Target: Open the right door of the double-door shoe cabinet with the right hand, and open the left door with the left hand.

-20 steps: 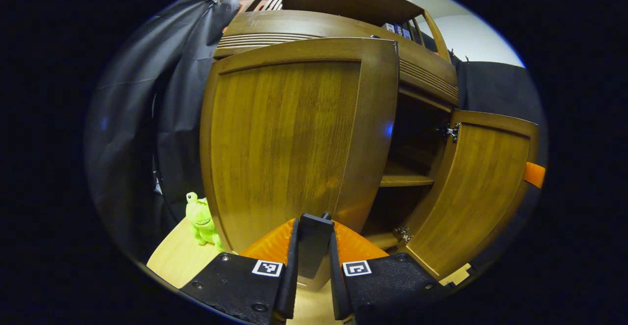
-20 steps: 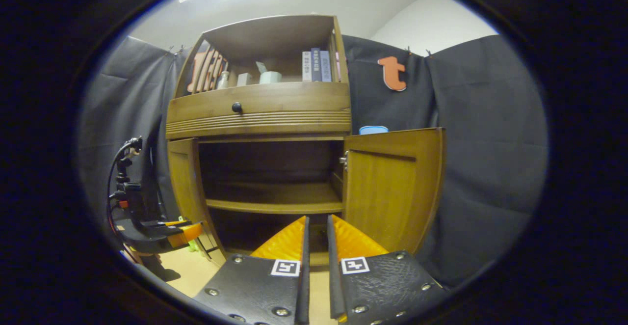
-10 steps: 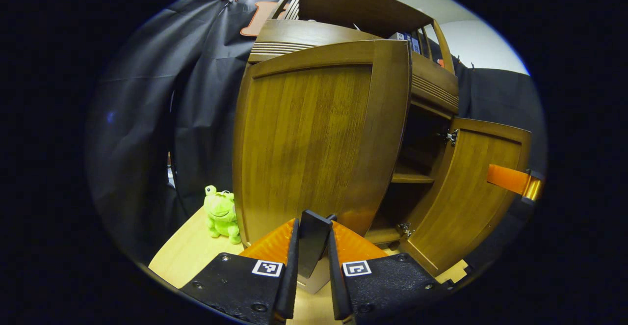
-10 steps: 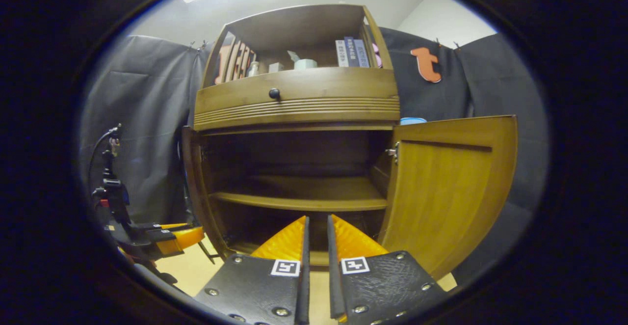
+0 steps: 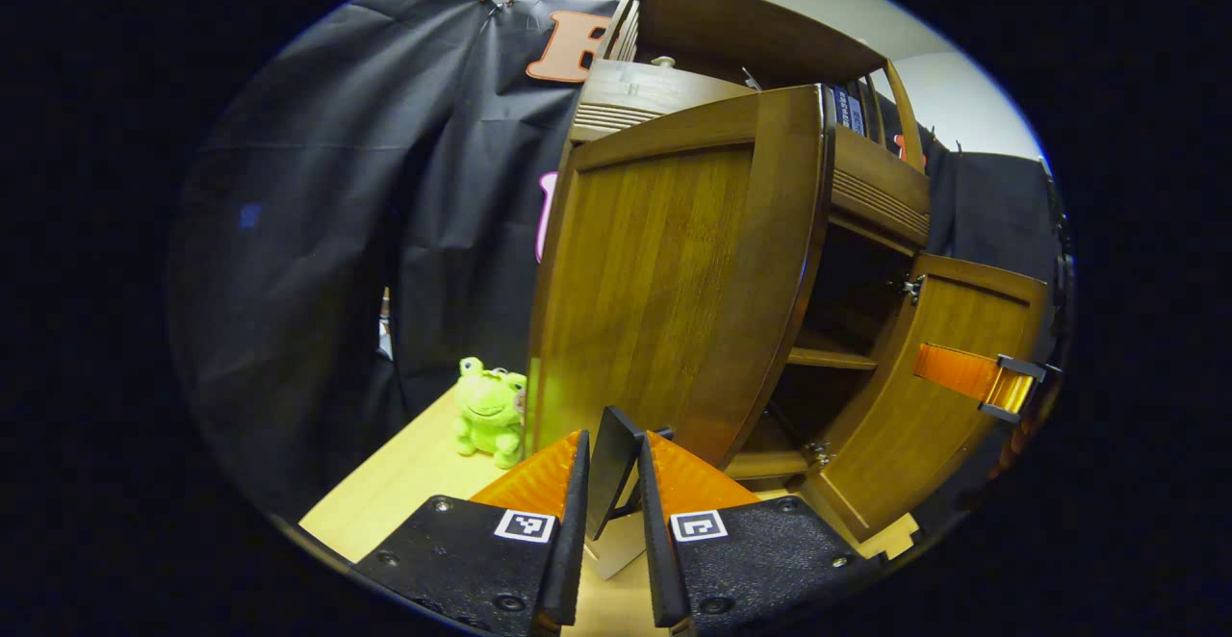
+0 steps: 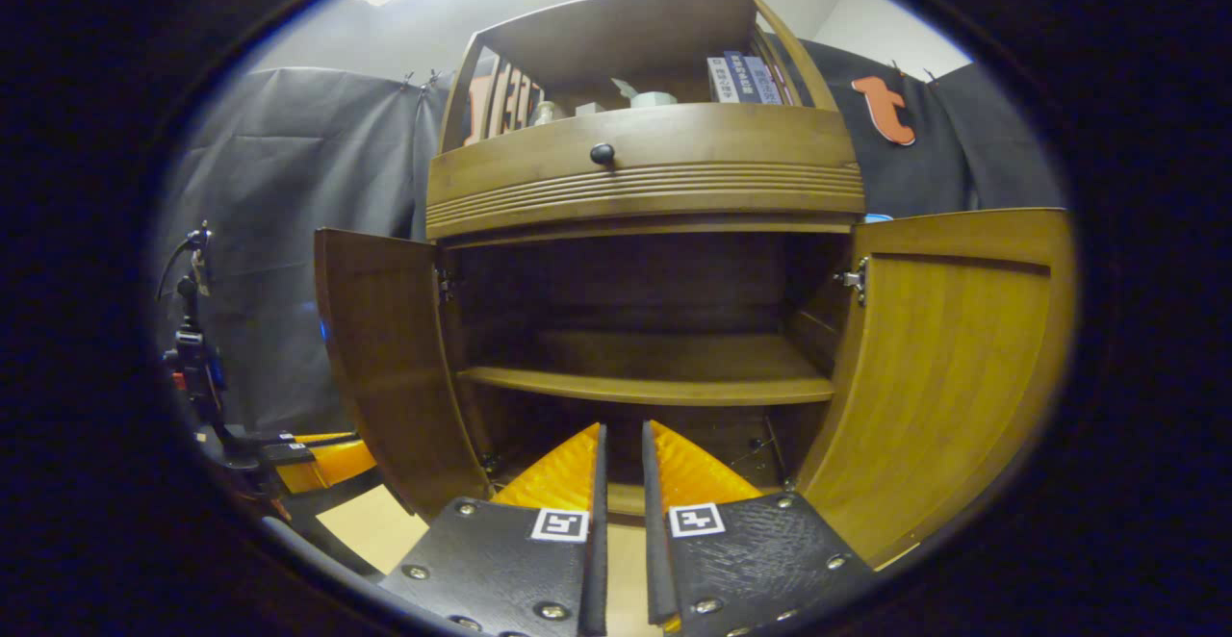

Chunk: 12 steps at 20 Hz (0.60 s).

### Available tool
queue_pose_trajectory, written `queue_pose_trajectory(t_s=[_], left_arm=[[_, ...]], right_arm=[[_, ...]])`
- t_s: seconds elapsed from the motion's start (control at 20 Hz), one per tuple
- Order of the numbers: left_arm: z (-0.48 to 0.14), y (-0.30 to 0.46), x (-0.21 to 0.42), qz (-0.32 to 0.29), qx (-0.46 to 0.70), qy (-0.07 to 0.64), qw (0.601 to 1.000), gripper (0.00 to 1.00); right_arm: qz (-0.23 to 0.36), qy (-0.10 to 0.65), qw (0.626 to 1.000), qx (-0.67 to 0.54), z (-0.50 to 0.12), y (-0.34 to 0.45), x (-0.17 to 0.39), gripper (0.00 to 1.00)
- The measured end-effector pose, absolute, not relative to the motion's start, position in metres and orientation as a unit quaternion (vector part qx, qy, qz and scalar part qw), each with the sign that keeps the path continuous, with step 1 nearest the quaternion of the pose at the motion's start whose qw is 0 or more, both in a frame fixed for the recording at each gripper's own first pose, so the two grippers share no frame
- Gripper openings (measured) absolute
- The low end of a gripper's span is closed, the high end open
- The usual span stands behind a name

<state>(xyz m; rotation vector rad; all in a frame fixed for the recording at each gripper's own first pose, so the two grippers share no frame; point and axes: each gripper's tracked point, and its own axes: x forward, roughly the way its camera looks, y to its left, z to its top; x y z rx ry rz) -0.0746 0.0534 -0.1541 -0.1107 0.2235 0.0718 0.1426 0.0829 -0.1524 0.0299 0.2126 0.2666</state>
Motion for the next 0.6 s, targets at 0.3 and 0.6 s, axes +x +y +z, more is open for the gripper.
queue_pose_trajectory(t_s=[0.3,0.6], left_arm=[[-0.147,0.102,-0.090,0.100,-0.035,0.103,0.989,0.11],[-0.142,0.145,-0.105,0.151,-0.036,0.091,0.984,0.20]], right_arm=[[0.163,0.111,0.980,0.016,-0.155,0.096,0.141,0.16],[0.177,0.115,0.977,0.017,-0.157,0.101,0.138,0.17]])
